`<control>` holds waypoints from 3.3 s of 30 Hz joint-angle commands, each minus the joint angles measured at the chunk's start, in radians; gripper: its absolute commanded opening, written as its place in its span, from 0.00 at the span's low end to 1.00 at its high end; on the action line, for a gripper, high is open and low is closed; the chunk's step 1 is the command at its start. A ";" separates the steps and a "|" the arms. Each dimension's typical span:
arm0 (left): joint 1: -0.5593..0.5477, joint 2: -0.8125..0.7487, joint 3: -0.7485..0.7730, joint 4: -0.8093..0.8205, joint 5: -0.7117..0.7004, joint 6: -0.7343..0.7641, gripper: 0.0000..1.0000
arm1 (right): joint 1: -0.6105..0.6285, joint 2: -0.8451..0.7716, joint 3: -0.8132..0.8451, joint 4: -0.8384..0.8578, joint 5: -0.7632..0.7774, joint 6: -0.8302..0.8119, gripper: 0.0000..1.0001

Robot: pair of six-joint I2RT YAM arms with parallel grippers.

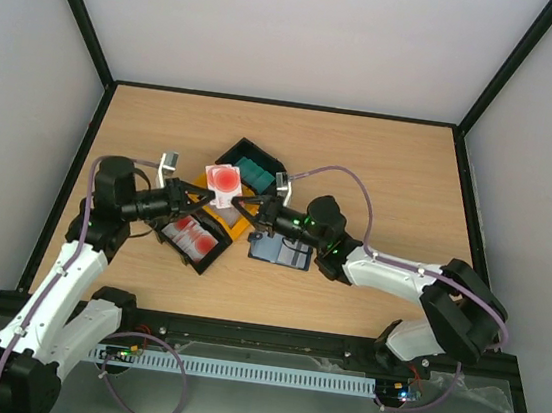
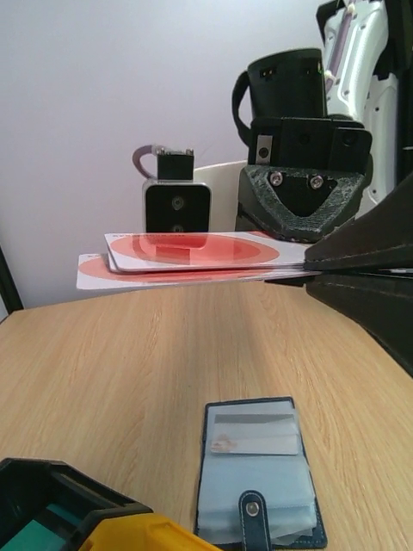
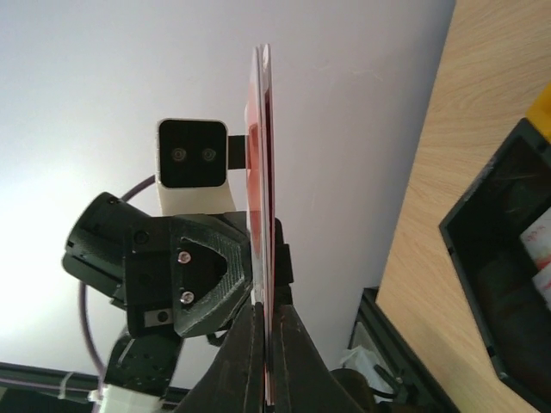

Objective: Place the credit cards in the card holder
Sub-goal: Pick up the credit card from the storage box, then place the credit card in the storage box, then insert the credit card into the card holder.

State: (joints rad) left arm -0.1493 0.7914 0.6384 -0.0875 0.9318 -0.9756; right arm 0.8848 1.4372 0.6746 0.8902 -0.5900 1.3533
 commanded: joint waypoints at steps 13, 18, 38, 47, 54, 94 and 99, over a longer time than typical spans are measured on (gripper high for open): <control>0.143 -0.002 0.082 -0.259 -0.109 0.205 0.03 | -0.040 -0.187 -0.037 -0.273 -0.016 -0.229 0.02; 0.149 0.018 0.182 -0.453 -0.378 0.339 0.03 | -0.022 -0.140 0.038 -0.494 0.037 -0.308 0.02; 0.132 0.021 0.188 -0.572 -0.518 0.428 0.03 | 0.203 0.347 0.405 -0.854 0.194 -0.419 0.02; 0.096 0.020 0.176 -0.565 -0.516 0.414 0.03 | 0.203 0.393 0.397 -0.751 0.263 -0.333 0.08; 0.027 0.028 0.168 -0.535 -0.515 0.380 0.03 | 0.203 0.335 0.348 -0.766 0.290 -0.328 0.39; -0.711 0.687 0.056 0.213 -0.704 0.132 0.03 | 0.018 0.016 -0.009 -1.189 0.703 -0.479 0.47; -0.693 0.735 0.050 0.234 -0.682 0.156 0.03 | 0.016 0.044 -0.014 -1.199 0.706 -0.477 0.42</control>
State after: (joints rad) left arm -0.8566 1.4986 0.7048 0.0826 0.2279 -0.8398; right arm 0.9058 1.4620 0.6643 -0.3016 0.1001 0.8791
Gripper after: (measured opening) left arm 0.030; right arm 0.428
